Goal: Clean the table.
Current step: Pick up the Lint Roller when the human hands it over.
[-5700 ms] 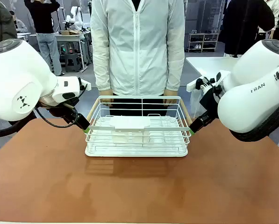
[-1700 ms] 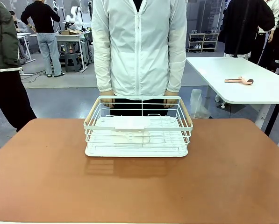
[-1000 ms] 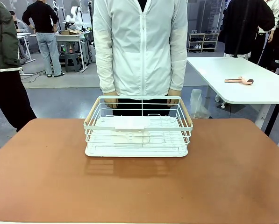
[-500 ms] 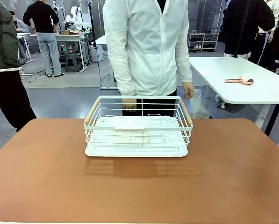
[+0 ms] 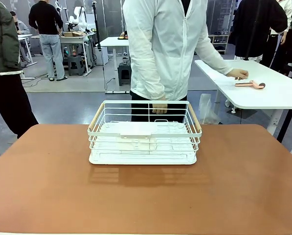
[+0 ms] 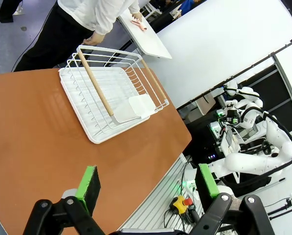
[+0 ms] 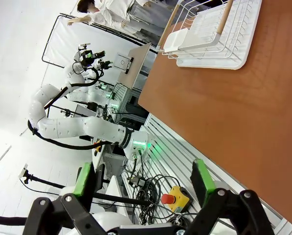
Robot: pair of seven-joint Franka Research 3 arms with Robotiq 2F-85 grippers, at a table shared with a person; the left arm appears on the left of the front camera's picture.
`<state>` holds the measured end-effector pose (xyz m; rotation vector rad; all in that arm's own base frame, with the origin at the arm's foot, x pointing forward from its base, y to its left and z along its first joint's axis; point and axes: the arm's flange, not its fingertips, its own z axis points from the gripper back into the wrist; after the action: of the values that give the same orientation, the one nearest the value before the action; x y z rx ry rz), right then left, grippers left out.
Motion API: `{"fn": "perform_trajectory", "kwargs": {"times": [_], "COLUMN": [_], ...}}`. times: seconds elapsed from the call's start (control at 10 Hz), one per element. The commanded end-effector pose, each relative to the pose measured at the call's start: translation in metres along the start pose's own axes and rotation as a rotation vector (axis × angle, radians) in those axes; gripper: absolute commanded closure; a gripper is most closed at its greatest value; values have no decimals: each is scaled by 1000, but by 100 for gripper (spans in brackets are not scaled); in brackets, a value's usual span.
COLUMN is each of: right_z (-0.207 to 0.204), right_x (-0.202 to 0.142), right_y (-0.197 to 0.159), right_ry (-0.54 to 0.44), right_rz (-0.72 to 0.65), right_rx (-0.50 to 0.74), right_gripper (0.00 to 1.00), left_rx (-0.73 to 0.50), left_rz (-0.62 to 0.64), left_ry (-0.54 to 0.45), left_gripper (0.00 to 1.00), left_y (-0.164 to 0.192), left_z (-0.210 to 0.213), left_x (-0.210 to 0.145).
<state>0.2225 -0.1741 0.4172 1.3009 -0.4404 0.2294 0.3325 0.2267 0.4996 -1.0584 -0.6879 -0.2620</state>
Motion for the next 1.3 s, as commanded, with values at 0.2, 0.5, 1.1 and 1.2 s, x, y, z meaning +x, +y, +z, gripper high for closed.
{"fn": "perform_trajectory", "kwargs": {"times": [0.2, 0.5, 1.1, 1.2], "right_z": [1, 1, 1, 1], "right_x": [0, 0, 0, 0], "right_y": [2, 2, 2, 2], "right_ry": [-3, -3, -3, -3], "right_rz": [8, 8, 8, 8], "right_rx": [1, 1, 1, 1], "right_gripper": [0, 0, 0, 0], "left_rx": [-5, -5, -5, -5], "left_rz": [-3, -3, -3, -3], "left_ry": [-8, -8, -8, -8], "left_gripper": [0, 0, 0, 0], "left_y": [0, 0, 0, 0], "left_z": [2, 2, 2, 2], "left_x": [0, 0, 0, 0]}}
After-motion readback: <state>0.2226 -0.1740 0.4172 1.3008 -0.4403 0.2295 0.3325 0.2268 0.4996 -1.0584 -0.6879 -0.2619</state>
